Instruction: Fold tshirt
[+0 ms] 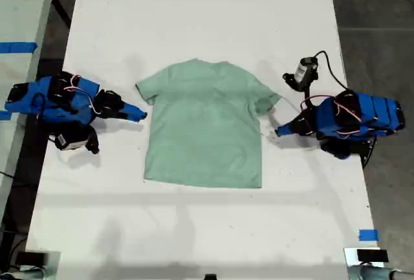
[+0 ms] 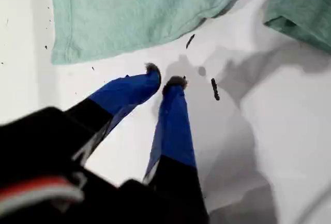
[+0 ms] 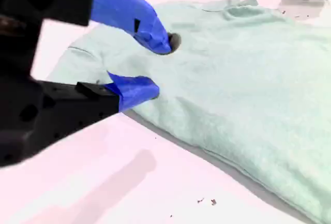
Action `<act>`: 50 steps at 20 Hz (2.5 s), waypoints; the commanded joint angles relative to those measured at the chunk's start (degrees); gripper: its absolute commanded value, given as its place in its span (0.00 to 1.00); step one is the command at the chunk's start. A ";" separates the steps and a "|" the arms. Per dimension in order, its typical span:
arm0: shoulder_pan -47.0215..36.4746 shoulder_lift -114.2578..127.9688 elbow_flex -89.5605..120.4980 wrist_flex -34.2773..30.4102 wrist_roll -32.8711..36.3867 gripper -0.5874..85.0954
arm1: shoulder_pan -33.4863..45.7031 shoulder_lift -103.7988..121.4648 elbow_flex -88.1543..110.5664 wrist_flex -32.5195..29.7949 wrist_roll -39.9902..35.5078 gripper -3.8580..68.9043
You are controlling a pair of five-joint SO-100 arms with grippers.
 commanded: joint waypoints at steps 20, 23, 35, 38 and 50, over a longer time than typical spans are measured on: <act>-6.42 3.08 -6.94 -4.66 -0.88 0.01 | 8.96 -3.87 -16.96 5.89 27.77 0.04; -7.47 -4.83 -13.80 -5.10 1.14 0.01 | 12.30 -17.23 -26.81 4.75 23.29 0.04; -30.41 -62.23 -70.22 20.48 31.99 0.01 | 32.08 -69.43 -80.60 21.62 -4.83 0.04; -35.51 -71.89 -79.19 26.89 38.06 0.01 | 34.45 -76.82 -88.59 22.68 -8.53 0.04; -36.91 -74.53 -78.93 27.60 41.04 0.01 | 39.38 -79.80 -77.26 15.64 -16.44 0.53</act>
